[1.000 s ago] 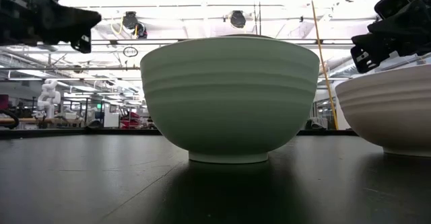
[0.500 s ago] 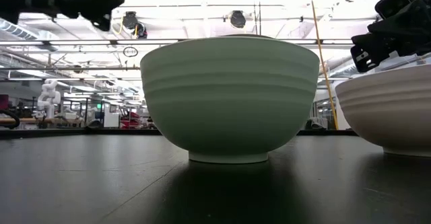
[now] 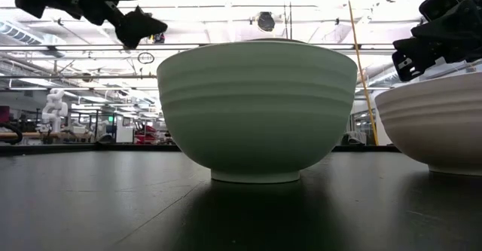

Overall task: Nest bowls inside each other
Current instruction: Stack the light green bowl on the dark gray bowl

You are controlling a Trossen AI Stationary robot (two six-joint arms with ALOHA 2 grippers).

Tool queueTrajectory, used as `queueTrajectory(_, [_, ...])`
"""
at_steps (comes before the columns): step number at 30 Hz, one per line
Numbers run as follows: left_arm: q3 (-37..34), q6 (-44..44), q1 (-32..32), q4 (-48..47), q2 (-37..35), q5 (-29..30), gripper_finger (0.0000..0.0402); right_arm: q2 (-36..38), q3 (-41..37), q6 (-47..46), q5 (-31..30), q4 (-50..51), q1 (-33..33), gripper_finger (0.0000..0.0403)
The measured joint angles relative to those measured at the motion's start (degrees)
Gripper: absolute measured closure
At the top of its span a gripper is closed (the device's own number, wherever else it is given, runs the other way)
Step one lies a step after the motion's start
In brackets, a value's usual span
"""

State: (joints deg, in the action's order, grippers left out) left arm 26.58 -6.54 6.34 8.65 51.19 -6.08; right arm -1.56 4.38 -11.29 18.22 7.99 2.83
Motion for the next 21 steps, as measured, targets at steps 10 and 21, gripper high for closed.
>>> queueTrajectory(10, [2.55,-12.50,3.81,-0.10,6.86,0.09,0.0058,-0.16,0.00,0.00,0.00,0.00,0.00,0.0277])
queueTrajectory(21, [10.53,-19.25,6.63,-7.87,16.10,-1.45,0.0087,-2.34,0.00,-0.22,0.00,0.02,0.00,0.0277])
